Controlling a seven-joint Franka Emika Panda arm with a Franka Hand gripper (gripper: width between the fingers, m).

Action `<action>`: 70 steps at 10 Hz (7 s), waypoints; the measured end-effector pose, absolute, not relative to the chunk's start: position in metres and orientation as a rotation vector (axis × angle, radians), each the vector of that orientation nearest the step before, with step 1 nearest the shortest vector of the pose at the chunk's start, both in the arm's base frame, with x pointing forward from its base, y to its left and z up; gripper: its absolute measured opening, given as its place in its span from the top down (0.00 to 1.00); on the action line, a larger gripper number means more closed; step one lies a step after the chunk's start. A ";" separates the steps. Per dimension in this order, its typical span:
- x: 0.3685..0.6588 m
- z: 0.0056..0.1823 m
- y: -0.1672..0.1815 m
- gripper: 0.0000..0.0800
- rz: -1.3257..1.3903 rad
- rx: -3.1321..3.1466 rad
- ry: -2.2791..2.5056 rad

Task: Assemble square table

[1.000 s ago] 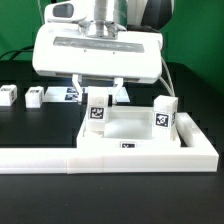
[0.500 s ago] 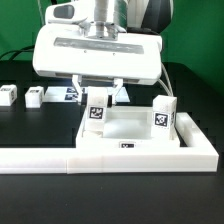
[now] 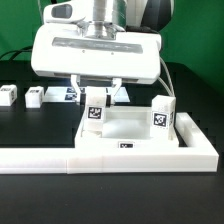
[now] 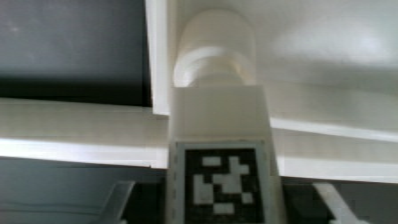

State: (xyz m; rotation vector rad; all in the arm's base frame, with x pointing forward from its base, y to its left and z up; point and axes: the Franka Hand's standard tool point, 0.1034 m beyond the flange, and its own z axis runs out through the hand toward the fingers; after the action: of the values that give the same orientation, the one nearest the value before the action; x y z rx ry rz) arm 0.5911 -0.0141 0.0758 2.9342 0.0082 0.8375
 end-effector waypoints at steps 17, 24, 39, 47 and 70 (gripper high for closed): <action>0.594 0.089 -0.040 0.23 0.841 2.996 -0.075; 0.596 0.103 -0.039 0.19 0.813 3.013 -0.071; 0.598 0.089 -0.037 0.19 0.146 3.237 -0.076; 0.602 0.085 -0.036 0.42 0.166 3.228 -0.124; 0.603 0.081 0.009 0.62 0.355 2.865 -1.753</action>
Offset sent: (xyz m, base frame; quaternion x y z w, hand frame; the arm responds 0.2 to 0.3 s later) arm -0.0002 0.0144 -0.0052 0.0732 -0.0007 0.0265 0.9970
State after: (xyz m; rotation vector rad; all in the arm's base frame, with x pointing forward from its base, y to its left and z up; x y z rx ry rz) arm 0.6029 0.0087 0.0808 2.8650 -1.7532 0.3552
